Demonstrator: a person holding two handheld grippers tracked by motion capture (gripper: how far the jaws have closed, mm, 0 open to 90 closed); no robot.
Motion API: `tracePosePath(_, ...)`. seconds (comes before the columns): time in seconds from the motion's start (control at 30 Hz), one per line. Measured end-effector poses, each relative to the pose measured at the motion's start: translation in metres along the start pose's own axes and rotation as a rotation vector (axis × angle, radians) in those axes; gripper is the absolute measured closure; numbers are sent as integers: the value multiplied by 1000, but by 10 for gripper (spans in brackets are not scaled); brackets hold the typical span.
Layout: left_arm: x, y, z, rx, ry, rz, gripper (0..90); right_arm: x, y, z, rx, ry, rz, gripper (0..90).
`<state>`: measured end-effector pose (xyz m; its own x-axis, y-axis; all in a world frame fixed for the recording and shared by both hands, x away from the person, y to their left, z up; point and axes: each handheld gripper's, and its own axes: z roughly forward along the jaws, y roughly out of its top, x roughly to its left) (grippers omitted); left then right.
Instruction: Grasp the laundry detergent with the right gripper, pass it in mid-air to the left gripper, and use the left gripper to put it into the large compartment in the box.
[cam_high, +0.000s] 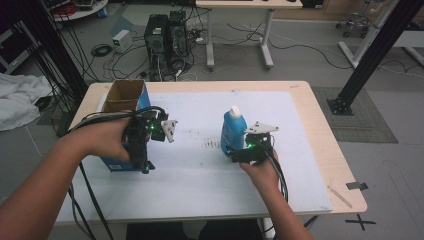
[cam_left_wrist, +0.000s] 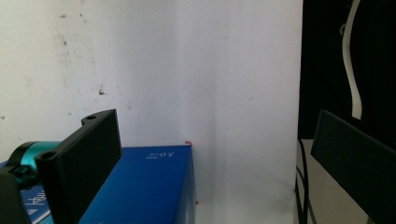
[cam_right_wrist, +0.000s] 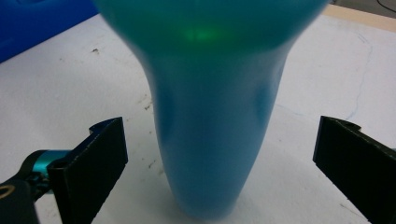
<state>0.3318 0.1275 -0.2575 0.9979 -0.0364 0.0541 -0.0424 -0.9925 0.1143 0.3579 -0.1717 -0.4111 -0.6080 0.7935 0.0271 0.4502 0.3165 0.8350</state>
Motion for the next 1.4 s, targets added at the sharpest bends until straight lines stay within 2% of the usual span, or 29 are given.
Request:
tracePosePath(0.33, 1, 2, 1, 1, -5, -2, 16, 1, 1, 9, -27, -12, 15, 20)
tracePosePath(0.5, 1, 2, 1, 2, -6, -3, 16, 2, 2, 14, -23, -16, 15, 20)
tracePosePath(0.87, 2, -2, 0, 2, -4, -7, 16, 3, 5, 16, -48, -22, 31, 27)
tracePosePath(1.03, 1, 0, 0, 1, -3, -4, 16, 4, 5, 18, -51, -5, 23, 137)
tracePosePath(1.4, 1, 2, -1, -3, -2, -4, 16, 5, 6, 19, -78, -20, 34, 138)
